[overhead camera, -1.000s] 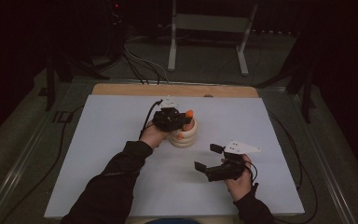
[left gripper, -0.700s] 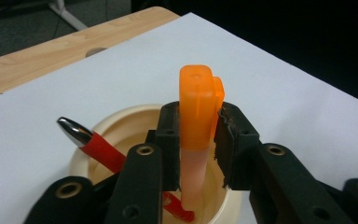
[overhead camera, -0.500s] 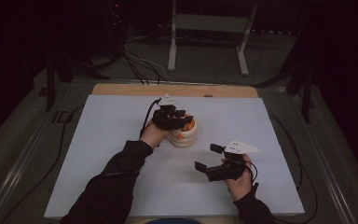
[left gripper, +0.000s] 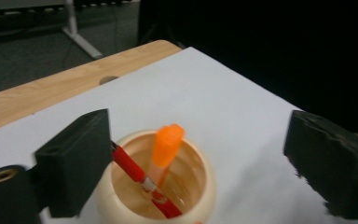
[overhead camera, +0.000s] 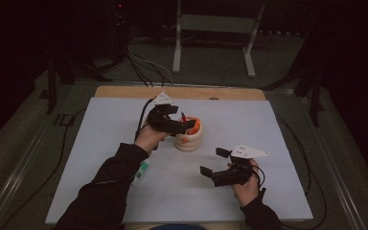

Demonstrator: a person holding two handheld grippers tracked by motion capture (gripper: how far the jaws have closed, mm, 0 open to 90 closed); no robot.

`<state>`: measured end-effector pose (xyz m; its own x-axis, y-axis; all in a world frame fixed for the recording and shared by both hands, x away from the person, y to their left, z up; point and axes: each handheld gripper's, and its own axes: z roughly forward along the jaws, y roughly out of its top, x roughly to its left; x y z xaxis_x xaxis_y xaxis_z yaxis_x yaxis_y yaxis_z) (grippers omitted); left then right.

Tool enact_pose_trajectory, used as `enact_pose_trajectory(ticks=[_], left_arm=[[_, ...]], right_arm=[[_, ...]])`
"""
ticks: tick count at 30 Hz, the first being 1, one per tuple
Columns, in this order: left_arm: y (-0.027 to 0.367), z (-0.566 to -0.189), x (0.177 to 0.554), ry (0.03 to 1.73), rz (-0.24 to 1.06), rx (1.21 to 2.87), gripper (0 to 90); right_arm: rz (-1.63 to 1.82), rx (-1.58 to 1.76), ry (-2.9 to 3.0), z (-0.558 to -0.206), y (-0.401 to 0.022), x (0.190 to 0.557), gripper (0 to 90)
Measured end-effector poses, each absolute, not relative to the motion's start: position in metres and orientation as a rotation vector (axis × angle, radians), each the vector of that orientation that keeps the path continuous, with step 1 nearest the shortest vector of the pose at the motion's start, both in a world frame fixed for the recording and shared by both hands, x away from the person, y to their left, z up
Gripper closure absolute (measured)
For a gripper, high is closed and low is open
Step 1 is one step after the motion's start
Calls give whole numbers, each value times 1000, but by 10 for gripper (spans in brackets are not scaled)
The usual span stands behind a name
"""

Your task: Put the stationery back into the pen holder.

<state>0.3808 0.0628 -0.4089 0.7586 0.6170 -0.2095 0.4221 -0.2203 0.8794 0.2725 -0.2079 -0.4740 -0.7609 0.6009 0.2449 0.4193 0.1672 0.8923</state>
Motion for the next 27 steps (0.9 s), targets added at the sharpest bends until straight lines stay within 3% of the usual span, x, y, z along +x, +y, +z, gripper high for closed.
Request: enact_pose_trajectory(ticks=[27], left_arm=[[126,-413,313,814,289,1830,30]], right_arm=[[1647,992,2275,-475,-206,270,3]])
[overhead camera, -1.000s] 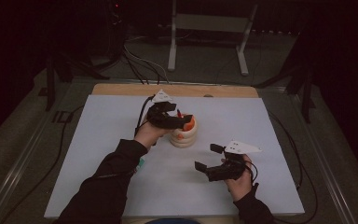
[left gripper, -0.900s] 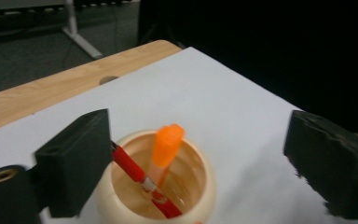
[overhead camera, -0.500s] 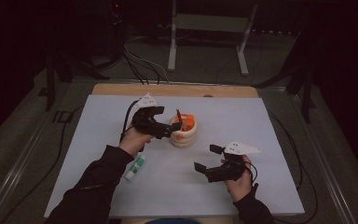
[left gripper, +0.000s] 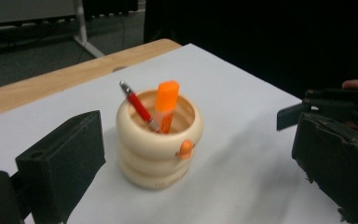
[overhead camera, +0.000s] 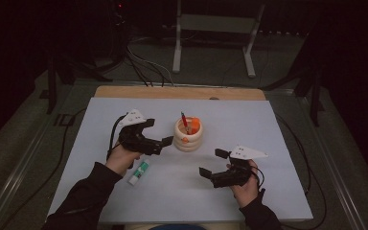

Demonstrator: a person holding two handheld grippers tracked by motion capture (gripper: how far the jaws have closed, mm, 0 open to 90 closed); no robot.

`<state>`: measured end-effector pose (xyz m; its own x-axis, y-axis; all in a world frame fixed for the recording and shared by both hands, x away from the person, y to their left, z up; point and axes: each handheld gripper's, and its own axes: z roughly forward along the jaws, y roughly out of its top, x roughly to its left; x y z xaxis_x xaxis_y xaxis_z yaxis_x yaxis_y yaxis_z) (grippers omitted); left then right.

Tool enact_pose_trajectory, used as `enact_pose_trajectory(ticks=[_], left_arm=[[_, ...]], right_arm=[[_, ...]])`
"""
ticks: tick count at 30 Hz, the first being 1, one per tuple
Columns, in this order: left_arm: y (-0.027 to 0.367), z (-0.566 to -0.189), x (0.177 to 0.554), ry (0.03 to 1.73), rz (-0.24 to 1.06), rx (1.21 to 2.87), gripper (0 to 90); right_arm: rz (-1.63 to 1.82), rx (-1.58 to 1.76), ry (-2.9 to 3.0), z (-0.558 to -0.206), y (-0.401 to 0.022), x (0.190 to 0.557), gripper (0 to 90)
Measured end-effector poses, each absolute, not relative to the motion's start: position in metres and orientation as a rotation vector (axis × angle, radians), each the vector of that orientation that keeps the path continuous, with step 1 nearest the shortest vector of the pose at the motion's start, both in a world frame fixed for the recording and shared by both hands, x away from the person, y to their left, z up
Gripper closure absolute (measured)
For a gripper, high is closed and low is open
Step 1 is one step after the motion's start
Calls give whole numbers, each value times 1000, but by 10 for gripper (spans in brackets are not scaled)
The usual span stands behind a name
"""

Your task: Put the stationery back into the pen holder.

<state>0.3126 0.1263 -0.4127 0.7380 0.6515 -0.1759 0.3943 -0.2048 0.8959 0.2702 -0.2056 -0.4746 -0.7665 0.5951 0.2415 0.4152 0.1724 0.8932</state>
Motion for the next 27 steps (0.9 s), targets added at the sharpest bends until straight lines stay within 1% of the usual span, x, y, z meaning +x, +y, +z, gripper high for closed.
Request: enact_pose_trajectory(ticks=[12,27], left_arm=[[151,-435,286,870,333,1819,30],[165,-465,259,934,334,1823,30]], right_arm=[[1649,994,2272,-475,-205,270,3],[1645,990,2273,-474,-205,270,3]])
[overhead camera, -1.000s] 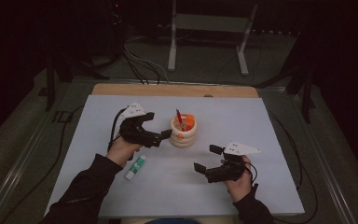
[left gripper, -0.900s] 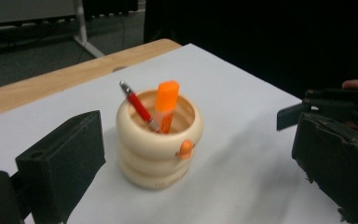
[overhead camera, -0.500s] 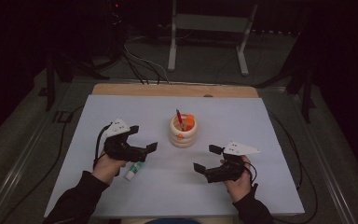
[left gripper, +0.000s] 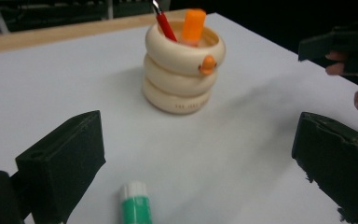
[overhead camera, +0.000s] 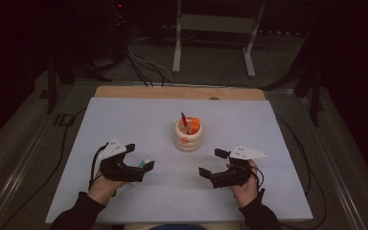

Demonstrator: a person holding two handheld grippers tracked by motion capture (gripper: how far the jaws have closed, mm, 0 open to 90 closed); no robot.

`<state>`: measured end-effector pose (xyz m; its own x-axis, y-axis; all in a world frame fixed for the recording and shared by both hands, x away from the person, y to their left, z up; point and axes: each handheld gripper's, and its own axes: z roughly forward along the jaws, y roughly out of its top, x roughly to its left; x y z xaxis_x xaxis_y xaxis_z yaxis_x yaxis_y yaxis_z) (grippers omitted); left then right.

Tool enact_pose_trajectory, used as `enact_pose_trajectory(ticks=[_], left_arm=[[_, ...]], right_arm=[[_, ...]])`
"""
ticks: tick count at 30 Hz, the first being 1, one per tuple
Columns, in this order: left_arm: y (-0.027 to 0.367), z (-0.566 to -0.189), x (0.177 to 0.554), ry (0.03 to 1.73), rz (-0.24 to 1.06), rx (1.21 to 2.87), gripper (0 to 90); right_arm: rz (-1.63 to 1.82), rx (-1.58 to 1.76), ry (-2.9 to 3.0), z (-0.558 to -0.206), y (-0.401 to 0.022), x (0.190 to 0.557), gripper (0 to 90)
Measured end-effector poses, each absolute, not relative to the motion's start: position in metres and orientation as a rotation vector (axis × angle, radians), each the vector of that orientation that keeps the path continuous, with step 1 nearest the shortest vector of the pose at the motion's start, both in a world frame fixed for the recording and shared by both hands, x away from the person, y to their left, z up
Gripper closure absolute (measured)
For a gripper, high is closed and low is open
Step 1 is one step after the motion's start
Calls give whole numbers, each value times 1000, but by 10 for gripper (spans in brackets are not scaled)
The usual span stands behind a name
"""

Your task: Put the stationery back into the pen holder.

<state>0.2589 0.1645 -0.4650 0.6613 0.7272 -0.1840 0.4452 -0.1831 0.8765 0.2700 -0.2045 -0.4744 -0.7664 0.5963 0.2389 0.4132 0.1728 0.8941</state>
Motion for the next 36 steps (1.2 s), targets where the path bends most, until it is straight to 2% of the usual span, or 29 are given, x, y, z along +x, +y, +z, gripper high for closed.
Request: enact_pose_trajectory(ticks=[9,23,27,31,36], left_arm=[[170,-481,244,985,337,1813,31],[172,-513,225,1080,334,1943,41],[172,-518,223,1104,348,1980,68],[174,-520,222,1135,370,1994,152],[176,-522,221,1151,368,2024,170]], right_arm=[[1652,981,2266,-474,-205,269,3],[1652,975,2265,-474,-205,269,3],[1650,973,2266,-474,-205,269,3],[1653,973,2264,-473,-205,269,3],[1650,974,2264,-474,-205,269,3]])
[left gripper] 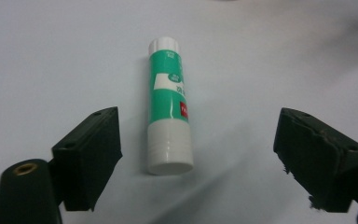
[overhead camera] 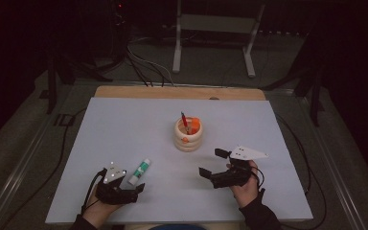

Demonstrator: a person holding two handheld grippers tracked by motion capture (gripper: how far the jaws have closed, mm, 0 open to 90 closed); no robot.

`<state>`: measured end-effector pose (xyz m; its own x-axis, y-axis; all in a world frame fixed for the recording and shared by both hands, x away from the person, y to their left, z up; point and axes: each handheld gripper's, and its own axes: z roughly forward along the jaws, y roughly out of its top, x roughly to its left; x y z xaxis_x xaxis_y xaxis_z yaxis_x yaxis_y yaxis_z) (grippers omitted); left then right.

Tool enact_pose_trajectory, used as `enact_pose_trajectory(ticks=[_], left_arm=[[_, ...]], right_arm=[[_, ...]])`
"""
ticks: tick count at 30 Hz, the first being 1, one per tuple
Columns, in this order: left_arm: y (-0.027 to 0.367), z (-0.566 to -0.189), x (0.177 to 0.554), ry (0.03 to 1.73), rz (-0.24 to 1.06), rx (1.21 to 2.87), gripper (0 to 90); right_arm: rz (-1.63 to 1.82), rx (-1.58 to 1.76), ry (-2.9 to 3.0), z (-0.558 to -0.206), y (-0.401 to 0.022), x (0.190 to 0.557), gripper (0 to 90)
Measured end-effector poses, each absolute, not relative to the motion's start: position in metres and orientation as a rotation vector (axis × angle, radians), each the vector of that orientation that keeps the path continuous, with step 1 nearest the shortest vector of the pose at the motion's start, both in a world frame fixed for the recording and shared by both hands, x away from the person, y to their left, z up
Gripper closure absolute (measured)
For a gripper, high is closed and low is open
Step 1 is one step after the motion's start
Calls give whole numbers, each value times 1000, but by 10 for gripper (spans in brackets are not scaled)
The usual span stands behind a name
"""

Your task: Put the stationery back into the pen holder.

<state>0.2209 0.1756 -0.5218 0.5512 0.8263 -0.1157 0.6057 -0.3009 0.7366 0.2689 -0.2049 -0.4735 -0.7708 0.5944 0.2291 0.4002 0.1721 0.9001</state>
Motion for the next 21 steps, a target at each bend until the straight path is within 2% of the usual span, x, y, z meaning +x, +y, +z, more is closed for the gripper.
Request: enact_pose_trajectory(ticks=[5,11,21], left_arm=[[175,-526,222,1185,387,2039,266],[177,-529,224,1183,403,2064,421],[172,-533,228,1196,434,2117,585]], right_arm=[[1651,975,2265,-474,-205,269,3],[1653,974,2262,-473,-205,269,3],[1652,975,2262,-473,-205,269,3]])
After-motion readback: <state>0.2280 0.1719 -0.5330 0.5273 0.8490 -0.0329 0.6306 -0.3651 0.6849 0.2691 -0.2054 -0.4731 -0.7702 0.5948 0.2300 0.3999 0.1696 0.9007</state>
